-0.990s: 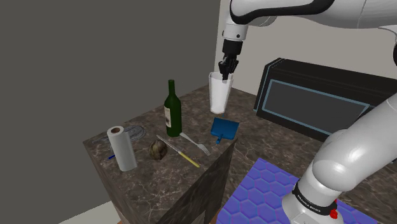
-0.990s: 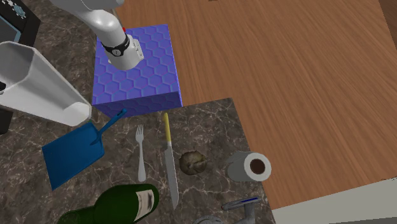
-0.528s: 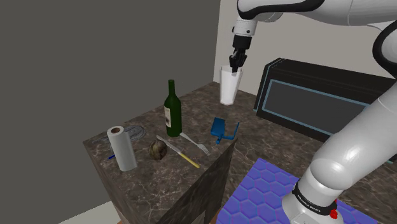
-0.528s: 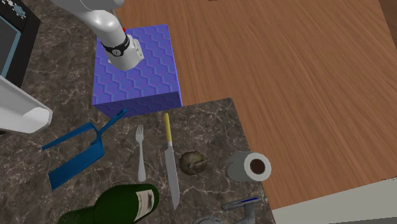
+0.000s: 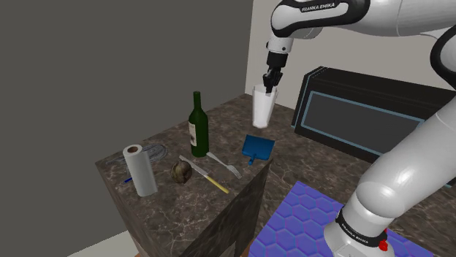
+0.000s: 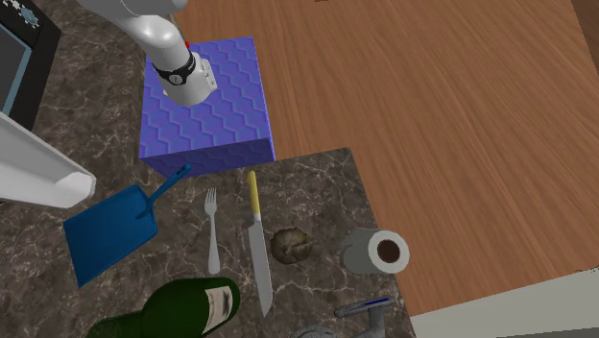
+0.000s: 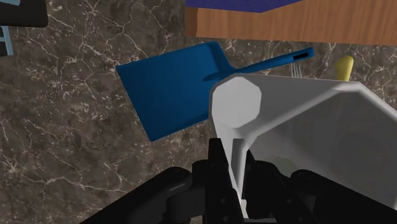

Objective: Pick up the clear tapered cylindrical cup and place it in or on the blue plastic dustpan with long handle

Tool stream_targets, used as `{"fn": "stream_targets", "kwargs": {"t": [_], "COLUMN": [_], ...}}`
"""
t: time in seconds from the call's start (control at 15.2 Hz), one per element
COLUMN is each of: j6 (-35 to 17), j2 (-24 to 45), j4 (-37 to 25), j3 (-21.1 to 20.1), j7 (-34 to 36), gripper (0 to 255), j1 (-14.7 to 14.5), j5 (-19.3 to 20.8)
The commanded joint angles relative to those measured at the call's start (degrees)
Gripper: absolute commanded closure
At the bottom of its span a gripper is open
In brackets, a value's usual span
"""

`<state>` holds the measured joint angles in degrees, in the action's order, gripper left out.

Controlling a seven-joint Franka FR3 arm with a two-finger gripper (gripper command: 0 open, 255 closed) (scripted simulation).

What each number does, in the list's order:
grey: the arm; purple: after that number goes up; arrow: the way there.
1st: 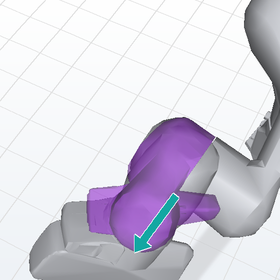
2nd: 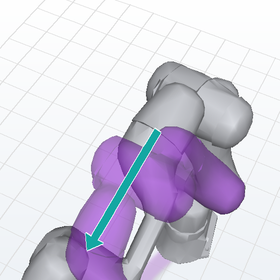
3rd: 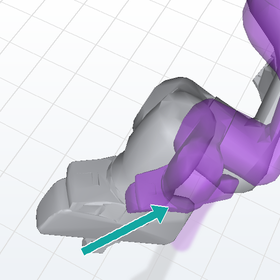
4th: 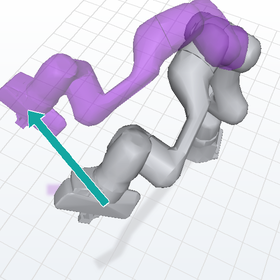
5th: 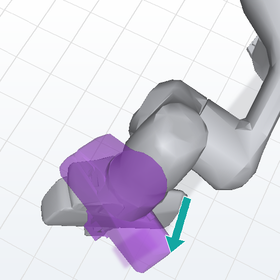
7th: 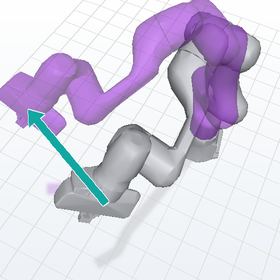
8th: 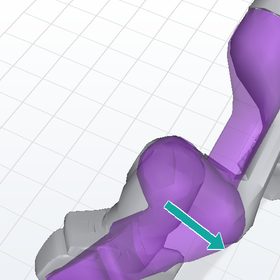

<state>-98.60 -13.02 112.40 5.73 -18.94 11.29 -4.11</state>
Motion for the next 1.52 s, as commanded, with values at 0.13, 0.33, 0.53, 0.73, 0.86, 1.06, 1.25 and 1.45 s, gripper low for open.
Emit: {"fn": "stream_targets", "kwargs": {"t": [0.13, 0.33, 0.53, 0.73, 0.86, 1.06, 1.25, 1.45], "j6": [-3.0, -5.3, -7.6, -9.9, -11.5, -12.5, -12.5, -12.5], "j2": [-0.1, 0.0, 0.2, 0.5, 0.8, 1.0, 1.0, 1.0], "j4": [3.0, 5.3, 7.4, 9.4, 10.7, 11.6, 11.6, 11.6], "j3": [0.0, 0.0, 0.0, 0.1, 0.1, 0.1, 0.1, 0.1], "j7": [-0.3, -0.5, -0.7, -0.9, -1.0, -1.1, -1.1, -1.1], "gripper": [255, 255, 255, 255, 255, 255, 255, 255], "j1": [0.0, 0.0, 0.0, 0.0, 0.0, 0.0, 0.0, 0.0], "j5": [0.0, -0.1, -0.1, -0.2, -0.3, -0.3, -0.3, -0.3]}}
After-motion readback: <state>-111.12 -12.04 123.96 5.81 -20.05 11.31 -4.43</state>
